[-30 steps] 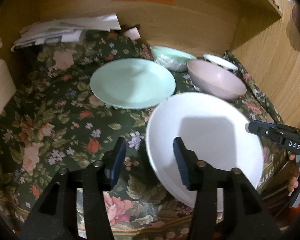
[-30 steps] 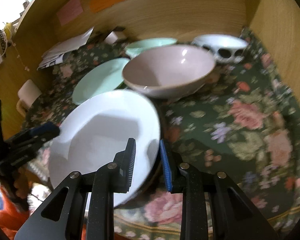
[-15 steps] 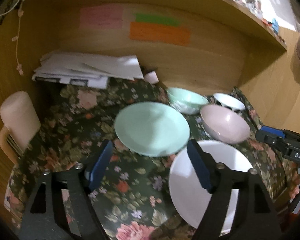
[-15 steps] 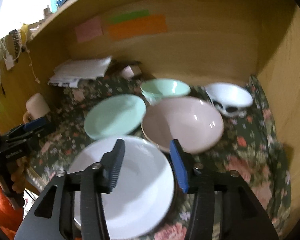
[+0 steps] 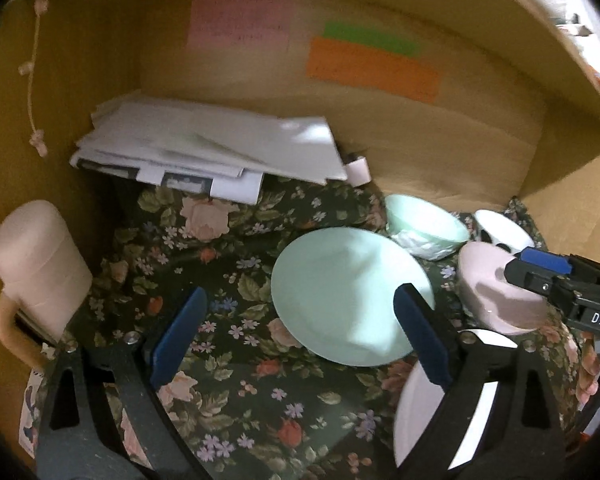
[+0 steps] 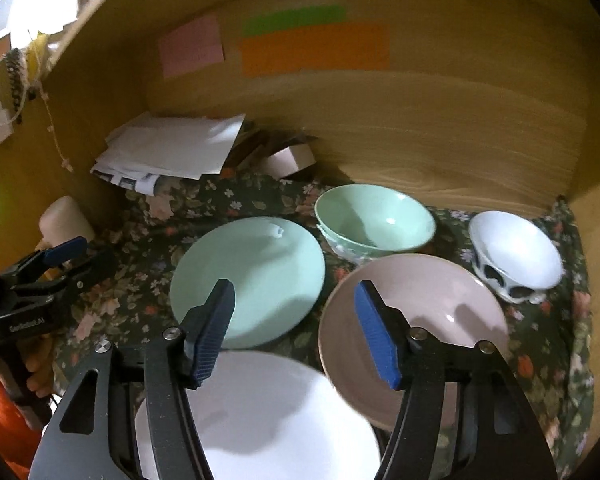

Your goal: Organize plates and bowls

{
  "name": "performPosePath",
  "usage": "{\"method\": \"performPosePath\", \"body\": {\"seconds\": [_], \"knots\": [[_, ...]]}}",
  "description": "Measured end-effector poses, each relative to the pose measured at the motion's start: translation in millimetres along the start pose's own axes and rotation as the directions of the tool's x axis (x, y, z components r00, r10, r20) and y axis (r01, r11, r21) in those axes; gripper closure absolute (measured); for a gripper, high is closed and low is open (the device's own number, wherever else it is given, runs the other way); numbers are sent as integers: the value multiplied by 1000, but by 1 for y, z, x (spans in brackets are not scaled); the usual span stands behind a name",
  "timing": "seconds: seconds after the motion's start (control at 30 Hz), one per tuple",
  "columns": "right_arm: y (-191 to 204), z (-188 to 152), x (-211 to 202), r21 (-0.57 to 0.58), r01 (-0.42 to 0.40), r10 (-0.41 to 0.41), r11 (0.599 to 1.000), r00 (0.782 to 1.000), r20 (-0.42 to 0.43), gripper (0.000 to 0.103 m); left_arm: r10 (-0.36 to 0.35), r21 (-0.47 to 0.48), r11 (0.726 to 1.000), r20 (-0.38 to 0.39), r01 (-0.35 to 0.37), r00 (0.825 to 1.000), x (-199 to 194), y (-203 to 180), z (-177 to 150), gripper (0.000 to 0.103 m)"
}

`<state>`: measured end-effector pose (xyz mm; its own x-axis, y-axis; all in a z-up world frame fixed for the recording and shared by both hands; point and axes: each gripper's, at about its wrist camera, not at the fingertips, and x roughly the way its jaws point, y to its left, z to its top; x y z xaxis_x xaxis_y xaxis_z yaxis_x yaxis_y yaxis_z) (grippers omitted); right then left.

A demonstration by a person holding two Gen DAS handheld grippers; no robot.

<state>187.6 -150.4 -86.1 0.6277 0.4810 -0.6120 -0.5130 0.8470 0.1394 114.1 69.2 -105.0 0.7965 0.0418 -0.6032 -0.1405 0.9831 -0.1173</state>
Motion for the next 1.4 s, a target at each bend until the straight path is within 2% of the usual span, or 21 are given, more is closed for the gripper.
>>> {"method": "performPosePath", "body": {"seconds": [0.2,0.43,0.7,0.9,1.1,1.27,1.4], "knots": [[-7,14,40,-10,-6,5,1000,996,-88,44,5,-12,1000,-105,-6,995,41,11,2,7],[-12,26,85,-20,-31,26,999,976,-218,44,-15,-29,1000,-198,10,980,77,20,-1,7],[-8,35,120,-70,-12,-12,998,941,-338,57,-61,-29,998,-270,55,961,99,21,-7,33],[-11,37,138,-63,-6,-20,998,913,-408,61,-86,-41,996,-302,77,949,107,23,-11,49],[-9,37,153,-90,29,-67,996,890,-452,60,-106,-40,994,-315,99,943,110,22,-14,57],[-1,33,158,-120,36,-89,992,880,-467,56,-131,-49,991,-328,121,936,120,20,-16,58],[3,31,158,-110,28,-77,993,876,-475,59,-147,-43,989,-329,141,933,122,17,-16,59]]}}
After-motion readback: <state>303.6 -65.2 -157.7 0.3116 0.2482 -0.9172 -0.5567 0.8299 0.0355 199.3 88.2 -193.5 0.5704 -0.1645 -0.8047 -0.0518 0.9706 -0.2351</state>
